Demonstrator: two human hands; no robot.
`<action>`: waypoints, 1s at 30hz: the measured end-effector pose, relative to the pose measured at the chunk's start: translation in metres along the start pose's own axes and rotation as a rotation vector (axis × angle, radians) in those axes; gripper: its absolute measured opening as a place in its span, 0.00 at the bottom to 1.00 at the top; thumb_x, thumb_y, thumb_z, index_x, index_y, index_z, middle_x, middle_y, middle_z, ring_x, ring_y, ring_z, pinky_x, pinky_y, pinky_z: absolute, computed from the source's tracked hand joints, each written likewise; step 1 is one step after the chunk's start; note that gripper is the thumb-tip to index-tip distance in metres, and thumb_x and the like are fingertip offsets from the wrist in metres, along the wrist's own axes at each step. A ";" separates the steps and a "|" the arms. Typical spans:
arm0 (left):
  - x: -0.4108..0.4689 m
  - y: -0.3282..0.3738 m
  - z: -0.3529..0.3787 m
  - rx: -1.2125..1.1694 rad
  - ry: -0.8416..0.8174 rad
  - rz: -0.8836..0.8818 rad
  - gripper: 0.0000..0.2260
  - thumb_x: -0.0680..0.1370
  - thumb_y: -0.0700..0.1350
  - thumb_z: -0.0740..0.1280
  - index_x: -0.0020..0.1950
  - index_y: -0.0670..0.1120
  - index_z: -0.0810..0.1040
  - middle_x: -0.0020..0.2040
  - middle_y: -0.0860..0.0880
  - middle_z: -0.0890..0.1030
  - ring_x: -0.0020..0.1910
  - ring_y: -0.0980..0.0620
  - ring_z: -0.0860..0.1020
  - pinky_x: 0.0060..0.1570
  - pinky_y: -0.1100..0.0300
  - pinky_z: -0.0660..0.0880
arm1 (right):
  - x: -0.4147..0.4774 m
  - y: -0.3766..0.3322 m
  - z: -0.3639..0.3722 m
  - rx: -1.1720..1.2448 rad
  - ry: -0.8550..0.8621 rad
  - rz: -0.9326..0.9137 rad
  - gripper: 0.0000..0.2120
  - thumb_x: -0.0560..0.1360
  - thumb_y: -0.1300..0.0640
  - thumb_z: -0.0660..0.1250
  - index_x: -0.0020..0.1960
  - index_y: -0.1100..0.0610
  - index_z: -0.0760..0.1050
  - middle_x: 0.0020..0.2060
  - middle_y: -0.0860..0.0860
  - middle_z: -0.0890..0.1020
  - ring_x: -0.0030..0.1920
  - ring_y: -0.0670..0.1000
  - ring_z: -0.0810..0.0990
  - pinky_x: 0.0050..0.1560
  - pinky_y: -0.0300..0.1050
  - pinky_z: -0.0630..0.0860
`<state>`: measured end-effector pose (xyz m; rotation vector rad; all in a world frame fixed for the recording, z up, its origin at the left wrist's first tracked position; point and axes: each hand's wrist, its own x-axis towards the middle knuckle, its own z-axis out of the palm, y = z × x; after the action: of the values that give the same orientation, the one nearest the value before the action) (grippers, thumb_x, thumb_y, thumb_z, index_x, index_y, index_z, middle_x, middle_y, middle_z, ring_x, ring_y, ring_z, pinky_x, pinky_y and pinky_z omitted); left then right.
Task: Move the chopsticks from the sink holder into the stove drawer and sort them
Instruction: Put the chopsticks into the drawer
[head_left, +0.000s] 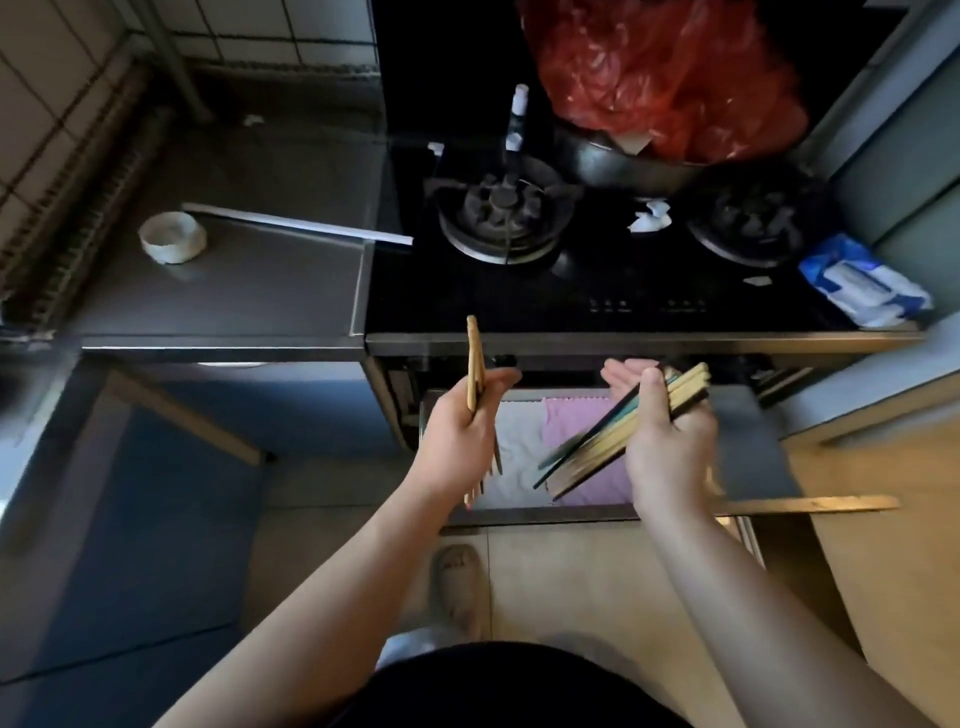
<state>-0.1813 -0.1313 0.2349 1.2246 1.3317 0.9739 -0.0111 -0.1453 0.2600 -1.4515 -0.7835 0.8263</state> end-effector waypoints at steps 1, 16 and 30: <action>0.013 -0.005 0.006 0.014 -0.023 -0.020 0.13 0.84 0.50 0.59 0.62 0.50 0.80 0.55 0.58 0.83 0.50 0.60 0.80 0.51 0.70 0.75 | 0.012 0.006 0.000 -0.024 0.015 0.008 0.13 0.82 0.59 0.55 0.47 0.52 0.77 0.48 0.53 0.85 0.52 0.51 0.85 0.62 0.52 0.77; 0.117 -0.154 0.112 0.151 -0.192 -0.349 0.14 0.85 0.47 0.56 0.65 0.48 0.78 0.62 0.55 0.80 0.58 0.58 0.78 0.64 0.60 0.71 | 0.130 0.181 -0.006 -0.360 0.026 0.304 0.10 0.81 0.52 0.59 0.48 0.51 0.78 0.41 0.41 0.83 0.44 0.38 0.82 0.52 0.35 0.78; 0.169 -0.314 0.137 0.087 -0.046 -0.608 0.10 0.83 0.44 0.60 0.56 0.42 0.79 0.47 0.50 0.84 0.49 0.51 0.83 0.53 0.59 0.79 | 0.169 0.349 0.027 -0.363 -0.239 0.524 0.12 0.80 0.60 0.58 0.42 0.56 0.78 0.41 0.55 0.85 0.42 0.51 0.86 0.54 0.51 0.81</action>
<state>-0.0827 -0.0226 -0.1176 0.8140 1.5892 0.4546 0.0505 -0.0015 -0.0954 -1.9485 -0.7656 1.3235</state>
